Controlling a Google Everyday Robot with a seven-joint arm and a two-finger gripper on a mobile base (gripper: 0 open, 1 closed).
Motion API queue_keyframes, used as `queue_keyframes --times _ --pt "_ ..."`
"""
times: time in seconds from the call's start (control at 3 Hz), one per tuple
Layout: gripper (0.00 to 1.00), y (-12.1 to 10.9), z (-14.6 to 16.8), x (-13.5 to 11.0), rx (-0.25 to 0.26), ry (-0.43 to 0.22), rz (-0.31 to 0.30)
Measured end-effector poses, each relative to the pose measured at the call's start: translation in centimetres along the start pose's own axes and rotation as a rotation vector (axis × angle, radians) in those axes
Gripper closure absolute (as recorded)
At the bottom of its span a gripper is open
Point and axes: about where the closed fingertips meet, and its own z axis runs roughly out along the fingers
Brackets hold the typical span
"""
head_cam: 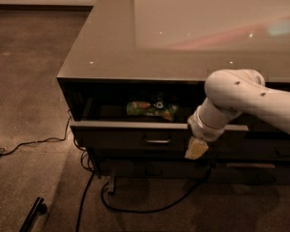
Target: Open top drawer
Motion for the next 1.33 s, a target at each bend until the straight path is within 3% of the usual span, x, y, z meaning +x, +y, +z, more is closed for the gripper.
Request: queue_keyframes --times 0.67,1.0,1.33 --pt "0.88 1.2 -1.23 0.55 -0.006 0.012 0.008" --pt "0.86 1.2 -1.23 0.55 -0.006 0.012 0.008" --pt "0.62 1.2 -1.23 0.55 -0.006 0.012 0.008"
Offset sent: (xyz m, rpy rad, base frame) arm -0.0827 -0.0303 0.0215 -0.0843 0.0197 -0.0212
